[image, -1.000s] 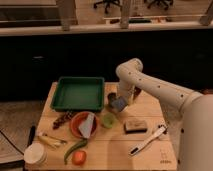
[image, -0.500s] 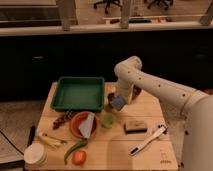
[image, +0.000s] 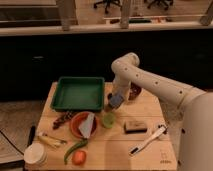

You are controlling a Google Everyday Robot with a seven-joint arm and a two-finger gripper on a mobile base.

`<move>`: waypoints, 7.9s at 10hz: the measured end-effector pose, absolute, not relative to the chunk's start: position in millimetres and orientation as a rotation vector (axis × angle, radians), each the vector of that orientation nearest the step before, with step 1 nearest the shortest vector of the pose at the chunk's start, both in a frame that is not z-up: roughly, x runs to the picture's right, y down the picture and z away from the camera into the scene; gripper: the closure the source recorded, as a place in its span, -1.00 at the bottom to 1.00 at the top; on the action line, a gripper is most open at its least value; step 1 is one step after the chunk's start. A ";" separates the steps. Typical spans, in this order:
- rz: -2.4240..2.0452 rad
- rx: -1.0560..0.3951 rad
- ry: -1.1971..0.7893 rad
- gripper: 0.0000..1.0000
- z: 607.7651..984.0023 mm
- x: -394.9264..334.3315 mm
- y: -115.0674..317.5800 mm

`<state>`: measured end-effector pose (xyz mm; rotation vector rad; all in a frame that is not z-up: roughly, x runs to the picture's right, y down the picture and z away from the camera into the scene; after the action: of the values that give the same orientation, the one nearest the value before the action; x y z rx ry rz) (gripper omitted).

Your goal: Place sponge in metal cup

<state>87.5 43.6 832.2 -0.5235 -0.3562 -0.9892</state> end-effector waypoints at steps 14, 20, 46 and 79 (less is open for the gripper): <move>-1.038 -0.562 -0.392 0.21 852.8 66.1 18.8; -1.036 -0.564 -0.404 -0.60 855.0 65.3 19.4; -1.039 -0.552 -0.405 -0.60 857.2 69.0 4.5; -1.039 -0.551 -0.405 -0.60 857.4 68.7 4.5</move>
<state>68.7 4.5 857.4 -0.5507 -0.4053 -1.0393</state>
